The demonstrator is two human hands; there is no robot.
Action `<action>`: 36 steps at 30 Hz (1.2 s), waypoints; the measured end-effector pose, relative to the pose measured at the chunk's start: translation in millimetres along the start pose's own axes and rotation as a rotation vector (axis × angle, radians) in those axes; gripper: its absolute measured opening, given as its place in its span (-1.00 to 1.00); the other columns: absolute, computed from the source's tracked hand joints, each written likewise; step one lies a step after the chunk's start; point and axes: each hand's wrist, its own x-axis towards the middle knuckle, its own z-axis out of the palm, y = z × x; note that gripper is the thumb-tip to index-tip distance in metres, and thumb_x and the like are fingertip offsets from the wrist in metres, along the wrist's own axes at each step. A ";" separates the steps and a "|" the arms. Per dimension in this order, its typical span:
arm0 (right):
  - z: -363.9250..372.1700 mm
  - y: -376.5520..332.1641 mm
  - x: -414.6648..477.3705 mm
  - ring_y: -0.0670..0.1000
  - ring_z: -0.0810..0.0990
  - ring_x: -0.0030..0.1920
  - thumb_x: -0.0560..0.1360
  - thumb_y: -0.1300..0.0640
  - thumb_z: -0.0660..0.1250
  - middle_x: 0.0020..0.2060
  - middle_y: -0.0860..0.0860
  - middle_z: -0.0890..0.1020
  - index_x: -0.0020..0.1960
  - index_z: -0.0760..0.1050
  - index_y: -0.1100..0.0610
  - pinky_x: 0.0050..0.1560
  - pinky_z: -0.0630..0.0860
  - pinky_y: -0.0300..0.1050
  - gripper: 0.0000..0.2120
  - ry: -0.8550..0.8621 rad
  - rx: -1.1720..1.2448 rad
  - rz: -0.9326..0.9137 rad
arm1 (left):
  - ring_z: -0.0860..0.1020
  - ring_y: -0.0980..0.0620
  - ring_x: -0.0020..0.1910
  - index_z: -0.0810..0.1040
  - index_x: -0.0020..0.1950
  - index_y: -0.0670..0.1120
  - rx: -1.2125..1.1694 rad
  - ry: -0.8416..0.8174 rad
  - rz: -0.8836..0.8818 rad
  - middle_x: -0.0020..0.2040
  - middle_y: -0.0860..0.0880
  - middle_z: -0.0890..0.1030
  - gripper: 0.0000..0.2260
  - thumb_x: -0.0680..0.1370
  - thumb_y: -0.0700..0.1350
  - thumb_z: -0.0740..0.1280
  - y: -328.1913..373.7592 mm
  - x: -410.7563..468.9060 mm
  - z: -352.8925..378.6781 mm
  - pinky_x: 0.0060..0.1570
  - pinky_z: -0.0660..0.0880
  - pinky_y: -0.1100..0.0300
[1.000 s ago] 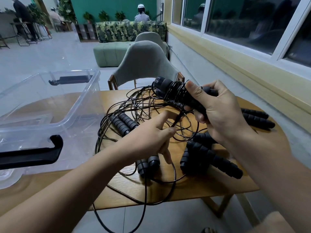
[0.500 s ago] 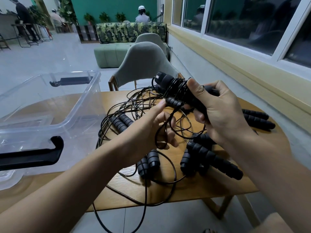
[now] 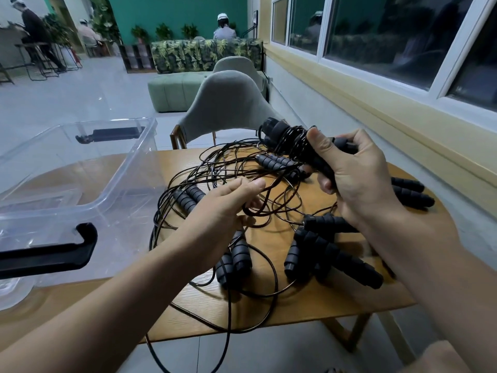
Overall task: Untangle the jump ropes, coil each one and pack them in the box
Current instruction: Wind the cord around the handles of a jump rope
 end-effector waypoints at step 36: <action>-25.5 27.2 31.8 0.48 0.68 -0.23 0.42 -0.12 0.64 -0.22 0.16 0.62 -0.02 0.39 0.10 -0.53 0.37 -0.12 -0.51 0.061 -0.317 -0.161 | 0.26 0.05 -0.47 0.48 -0.27 -0.07 0.114 0.038 0.106 -0.42 0.00 0.22 -0.70 0.67 -0.13 0.35 20.1 -3.2 -4.8 -0.21 0.46 0.14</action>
